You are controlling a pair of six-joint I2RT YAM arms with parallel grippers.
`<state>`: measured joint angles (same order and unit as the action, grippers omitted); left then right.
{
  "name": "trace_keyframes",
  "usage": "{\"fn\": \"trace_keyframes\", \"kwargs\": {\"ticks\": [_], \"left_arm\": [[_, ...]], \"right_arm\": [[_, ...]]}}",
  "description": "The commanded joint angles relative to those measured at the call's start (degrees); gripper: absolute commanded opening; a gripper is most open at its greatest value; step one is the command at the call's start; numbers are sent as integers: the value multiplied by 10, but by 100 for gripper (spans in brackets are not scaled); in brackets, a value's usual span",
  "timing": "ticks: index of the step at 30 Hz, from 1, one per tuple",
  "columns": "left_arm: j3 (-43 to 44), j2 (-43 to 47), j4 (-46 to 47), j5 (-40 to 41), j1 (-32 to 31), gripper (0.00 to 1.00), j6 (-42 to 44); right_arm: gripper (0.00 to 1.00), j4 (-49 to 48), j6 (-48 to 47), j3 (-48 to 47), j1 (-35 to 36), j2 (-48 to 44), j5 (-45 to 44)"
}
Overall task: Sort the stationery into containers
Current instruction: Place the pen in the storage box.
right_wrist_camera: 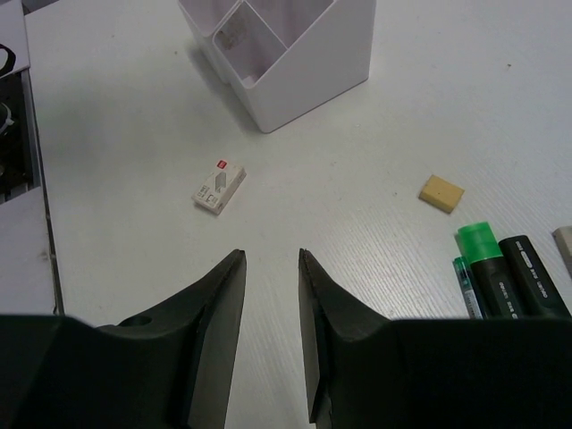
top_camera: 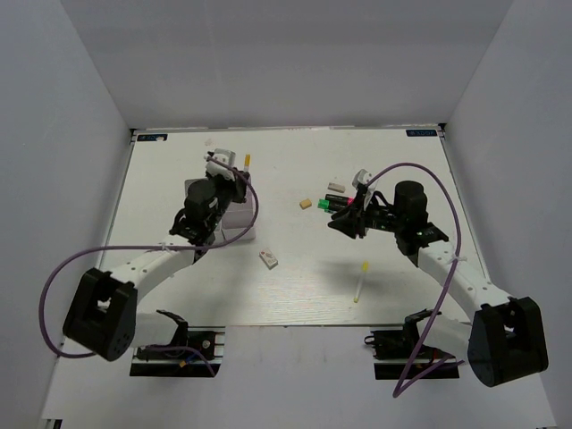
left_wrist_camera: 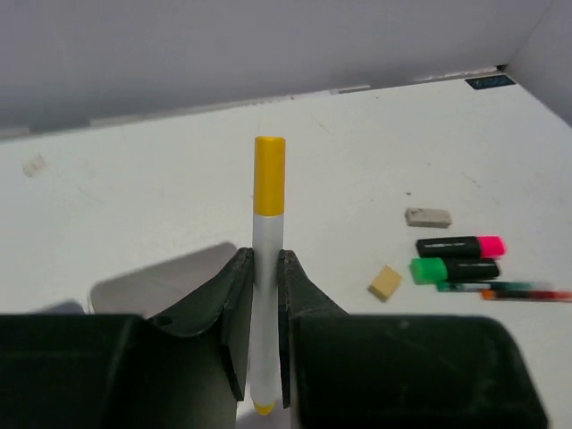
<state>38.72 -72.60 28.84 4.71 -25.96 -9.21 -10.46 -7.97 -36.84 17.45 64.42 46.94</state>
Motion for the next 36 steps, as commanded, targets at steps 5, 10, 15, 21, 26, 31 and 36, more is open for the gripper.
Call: {"fn": "trace_keyframes", "kwargs": {"ticks": [5, 10, 15, 21, 26, 31, 36], "left_arm": [[43, -83, 155, -57, 6, 0, 236], [24, -126, 268, -59, 12, 0, 282], [24, -174, 310, -89, 34, 0, 287], [6, -179, 315, -121, 50, 0, 274], [-12, -185, 340, -131, 62, 0, 280], [-29, -192, 340, -152, 73, 0, 280], [-45, -192, 340, -174, 79, 0, 280]], "right_arm": [[36, -18, -11, -1, -8, -19, 11], [36, -19, -11, -1, -8, -13, 10], [37, -20, -11, -3, -12, -10, 6], [37, -24, -10, -3, -20, -5, 9], [37, -22, -8, -4, -25, -2, 14], [37, -23, -6, -3, -29, -5, 17], [37, -24, -6, -4, -29, -5, 21]]}}
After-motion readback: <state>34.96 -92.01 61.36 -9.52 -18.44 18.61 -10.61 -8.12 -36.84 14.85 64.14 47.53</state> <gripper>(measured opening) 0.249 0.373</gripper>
